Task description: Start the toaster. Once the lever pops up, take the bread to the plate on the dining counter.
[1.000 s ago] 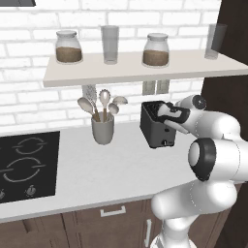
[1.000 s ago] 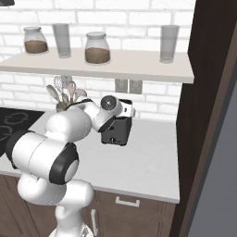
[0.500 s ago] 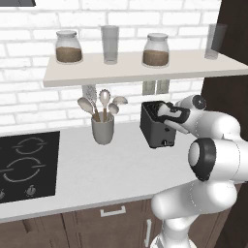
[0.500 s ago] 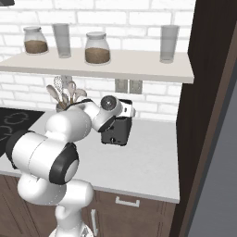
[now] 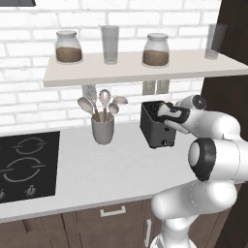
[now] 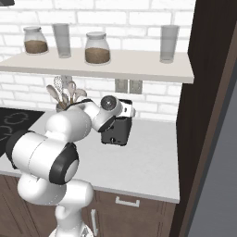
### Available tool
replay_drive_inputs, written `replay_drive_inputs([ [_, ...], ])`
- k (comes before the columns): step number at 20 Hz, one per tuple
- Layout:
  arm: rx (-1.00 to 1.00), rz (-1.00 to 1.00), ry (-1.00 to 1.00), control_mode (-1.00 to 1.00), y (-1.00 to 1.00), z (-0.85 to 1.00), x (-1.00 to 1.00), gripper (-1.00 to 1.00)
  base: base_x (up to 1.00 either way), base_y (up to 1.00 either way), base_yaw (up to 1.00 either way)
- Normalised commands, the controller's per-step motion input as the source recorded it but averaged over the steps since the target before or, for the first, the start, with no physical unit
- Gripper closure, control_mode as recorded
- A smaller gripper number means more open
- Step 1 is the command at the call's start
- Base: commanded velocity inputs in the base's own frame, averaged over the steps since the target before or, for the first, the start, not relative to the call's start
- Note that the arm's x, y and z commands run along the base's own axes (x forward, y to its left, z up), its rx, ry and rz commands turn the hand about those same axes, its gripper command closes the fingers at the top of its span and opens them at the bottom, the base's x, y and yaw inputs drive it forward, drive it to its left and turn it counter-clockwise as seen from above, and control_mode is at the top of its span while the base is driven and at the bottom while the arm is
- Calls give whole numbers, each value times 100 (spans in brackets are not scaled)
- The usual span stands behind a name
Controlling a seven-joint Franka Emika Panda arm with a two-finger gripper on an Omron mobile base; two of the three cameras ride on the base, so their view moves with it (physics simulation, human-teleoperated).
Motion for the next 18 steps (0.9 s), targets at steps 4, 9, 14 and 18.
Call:
replay_drive_inputs([
  [4, 0, 0, 0, -100, 0, 0, 0, -100, 0, 0, 0],
  [9, 0, 0, 0, -100, 0, 0, 0, -100, 0, 0, 0],
  [14, 0, 0, 0, -100, 0, 0, 0, -100, 0, 0, 0],
  [18, 0, 0, 0, -100, 0, 0, 0, -100, 0, 0, 0],
])
